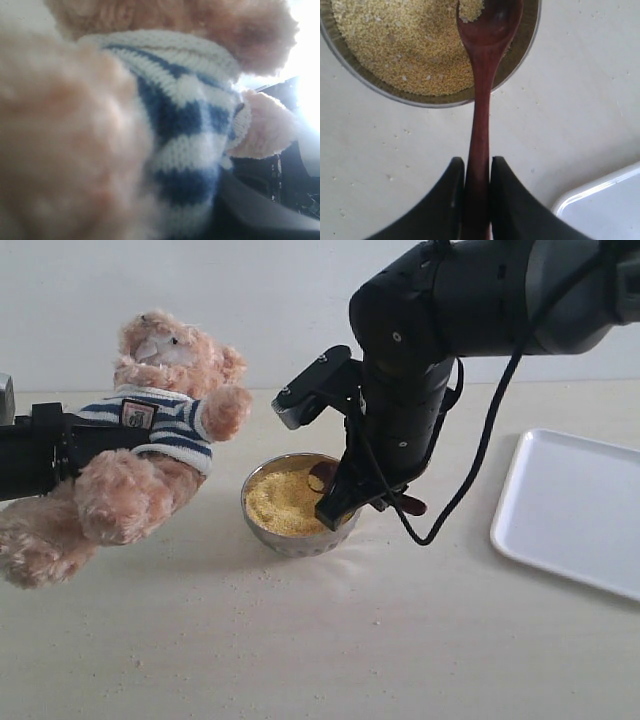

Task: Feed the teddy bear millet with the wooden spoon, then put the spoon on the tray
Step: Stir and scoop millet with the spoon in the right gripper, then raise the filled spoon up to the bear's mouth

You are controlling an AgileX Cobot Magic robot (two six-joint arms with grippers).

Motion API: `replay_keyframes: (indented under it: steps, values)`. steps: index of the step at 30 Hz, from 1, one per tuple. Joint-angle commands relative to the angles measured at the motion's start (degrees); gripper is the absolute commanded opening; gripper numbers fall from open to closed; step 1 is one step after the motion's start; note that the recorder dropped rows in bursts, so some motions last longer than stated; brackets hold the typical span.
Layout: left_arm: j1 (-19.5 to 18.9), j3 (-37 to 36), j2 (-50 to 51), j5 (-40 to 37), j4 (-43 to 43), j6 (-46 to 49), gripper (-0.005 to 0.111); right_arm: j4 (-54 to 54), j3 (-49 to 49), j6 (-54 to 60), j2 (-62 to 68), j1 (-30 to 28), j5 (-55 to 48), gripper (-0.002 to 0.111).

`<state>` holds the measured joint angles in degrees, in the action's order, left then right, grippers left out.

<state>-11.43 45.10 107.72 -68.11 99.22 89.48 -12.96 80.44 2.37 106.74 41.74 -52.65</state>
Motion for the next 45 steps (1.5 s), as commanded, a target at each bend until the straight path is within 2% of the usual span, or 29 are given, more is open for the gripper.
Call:
replay_keyframes:
  steps: [1, 18, 29, 45]
  values:
    - [0.0, 0.28, -0.04, -1.86, 0.73, 0.52, 0.005, -0.58, 0.22, -0.18, -1.09, 0.5, -2.83, 0.0]
    - [0.0, 0.28, -0.04, -1.86, 0.73, 0.49, 0.005, 1.46, 0.22, -0.33, -3.05, 0.53, -1.75, 0.0]
    - [0.0, 0.28, -0.04, -1.86, 0.73, 0.49, 0.005, 1.97, 1.34, 6.06, -7.28, 0.43, -8.5, 0.0]
    - [0.0, 0.28, -0.04, -1.86, 0.73, 0.49, 0.005, 5.54, 22.56, 8.25, -7.28, 0.43, -17.32, 0.0]
